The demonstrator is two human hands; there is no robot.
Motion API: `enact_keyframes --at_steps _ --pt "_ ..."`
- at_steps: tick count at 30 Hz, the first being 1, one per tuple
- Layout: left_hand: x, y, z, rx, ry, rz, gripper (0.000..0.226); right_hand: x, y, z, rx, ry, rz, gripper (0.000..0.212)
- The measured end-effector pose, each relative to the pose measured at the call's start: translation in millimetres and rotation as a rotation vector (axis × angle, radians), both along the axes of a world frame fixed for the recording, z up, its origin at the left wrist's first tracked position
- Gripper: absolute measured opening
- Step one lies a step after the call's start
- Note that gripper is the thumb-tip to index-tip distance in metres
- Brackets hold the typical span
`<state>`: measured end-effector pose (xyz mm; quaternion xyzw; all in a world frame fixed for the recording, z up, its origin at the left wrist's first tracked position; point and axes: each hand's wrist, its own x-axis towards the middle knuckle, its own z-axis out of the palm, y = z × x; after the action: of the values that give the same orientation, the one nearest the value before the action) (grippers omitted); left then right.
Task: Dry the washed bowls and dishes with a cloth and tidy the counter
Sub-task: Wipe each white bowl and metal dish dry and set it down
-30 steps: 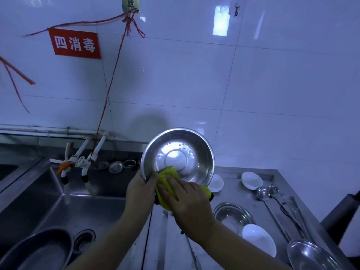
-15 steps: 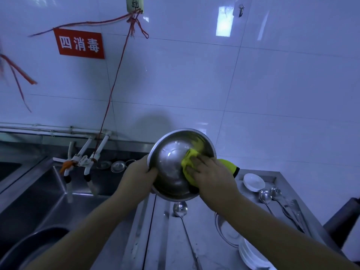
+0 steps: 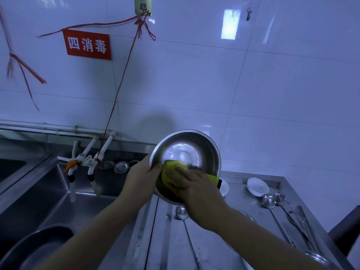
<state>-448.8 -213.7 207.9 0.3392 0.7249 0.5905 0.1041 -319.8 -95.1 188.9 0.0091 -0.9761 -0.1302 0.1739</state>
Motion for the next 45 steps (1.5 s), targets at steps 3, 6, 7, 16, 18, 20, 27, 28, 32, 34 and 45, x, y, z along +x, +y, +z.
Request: enact_keyframes --at_steps 3,6,7,16,18,20,27,28,32,34,45 --pt "-10.0 -6.8 0.8 -0.102 0.060 -0.060 0.025 10.9 14.0 2.2 0.091 -0.076 -0.008 0.041" --pt "-16.8 -10.5 4.1 -0.178 0.143 -0.158 0.025 16.6 29.6 9.8 0.222 -0.072 0.036 0.026" --pt "-18.3 -10.0 6.3 -0.215 0.182 -0.206 0.025 15.8 35.8 13.1 0.284 -0.050 0.083 0.020" --pt "-25.1 1.9 4.4 -0.212 0.163 -0.164 0.016 12.6 65.1 35.1 0.514 0.087 0.159 0.033" --pt "-25.8 6.1 1.3 -0.140 0.136 -0.060 0.015 17.5 62.1 26.1 0.344 0.155 0.097 0.030" --pt "-22.3 12.8 -1.3 -0.071 0.105 0.024 0.016 20.8 51.5 11.1 0.166 0.254 0.038 0.031" --pt "4.9 41.8 -17.3 0.079 -0.174 0.115 0.017 11.4 2.7 -32.5 -0.222 0.316 -0.102 0.043" --pt "5.5 44.3 -19.1 0.076 -0.205 0.106 0.019 10.8 3.9 -34.8 -0.216 0.302 -0.093 0.046" --pt "-3.5 47.0 -18.1 -0.057 -0.132 -0.062 0.014 24.2 30.7 -44.7 -0.068 0.227 0.033 0.038" --pt "-15.4 45.0 -9.8 -0.222 0.003 -0.192 0.013 36.0 52.3 -48.4 0.044 0.237 0.154 0.025" --pt "-5.7 53.6 -20.8 -0.552 0.869 0.051 0.067 48.1 112.2 -36.4 0.178 0.154 0.303 0.014"
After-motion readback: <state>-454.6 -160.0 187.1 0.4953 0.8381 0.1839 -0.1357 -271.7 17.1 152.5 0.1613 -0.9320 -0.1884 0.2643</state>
